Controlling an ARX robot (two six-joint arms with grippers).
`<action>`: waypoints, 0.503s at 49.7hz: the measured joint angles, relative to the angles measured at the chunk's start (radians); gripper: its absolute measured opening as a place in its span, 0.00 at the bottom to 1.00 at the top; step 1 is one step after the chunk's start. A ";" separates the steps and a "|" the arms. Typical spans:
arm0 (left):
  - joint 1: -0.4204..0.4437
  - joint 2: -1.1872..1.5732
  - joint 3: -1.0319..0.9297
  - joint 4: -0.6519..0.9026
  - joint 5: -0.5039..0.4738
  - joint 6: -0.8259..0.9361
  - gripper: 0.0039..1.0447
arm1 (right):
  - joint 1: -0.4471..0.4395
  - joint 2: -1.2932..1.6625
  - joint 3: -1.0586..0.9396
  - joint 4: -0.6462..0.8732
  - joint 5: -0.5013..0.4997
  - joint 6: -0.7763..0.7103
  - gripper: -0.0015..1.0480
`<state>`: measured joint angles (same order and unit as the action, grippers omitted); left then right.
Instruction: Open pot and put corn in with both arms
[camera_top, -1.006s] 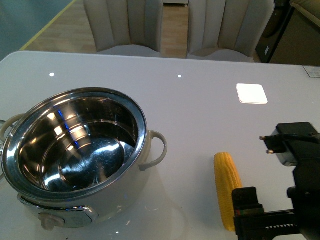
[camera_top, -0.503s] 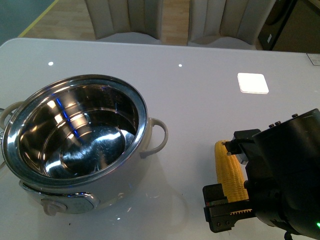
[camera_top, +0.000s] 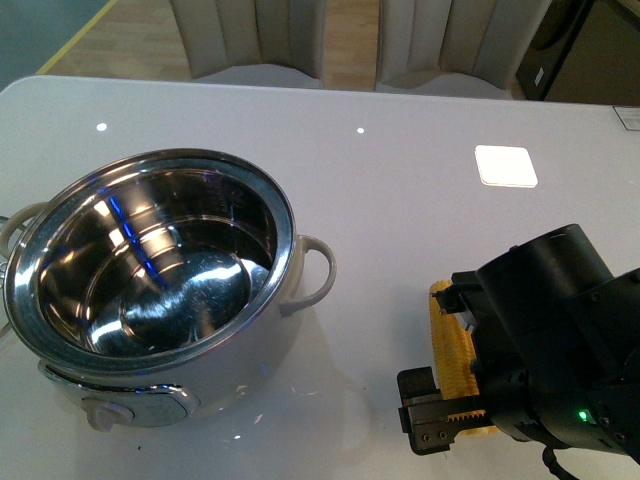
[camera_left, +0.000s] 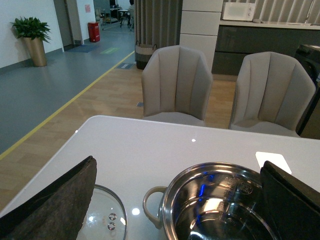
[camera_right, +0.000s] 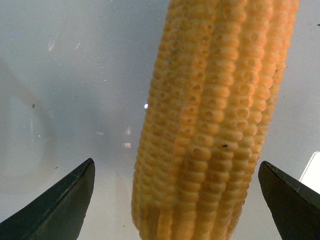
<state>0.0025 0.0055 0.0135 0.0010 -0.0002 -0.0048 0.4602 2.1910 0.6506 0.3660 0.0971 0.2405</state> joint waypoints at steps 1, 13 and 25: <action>0.000 0.000 0.000 0.000 0.000 0.000 0.94 | -0.002 0.008 0.003 -0.001 0.003 0.002 0.92; 0.000 0.000 0.000 0.000 0.000 0.000 0.94 | -0.004 0.044 0.020 0.003 0.003 0.008 0.89; 0.000 0.000 0.000 0.000 0.000 0.000 0.94 | 0.010 0.054 0.019 0.007 0.015 0.006 0.49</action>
<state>0.0025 0.0055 0.0135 0.0010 -0.0002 -0.0048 0.4706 2.2448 0.6701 0.3733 0.1120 0.2470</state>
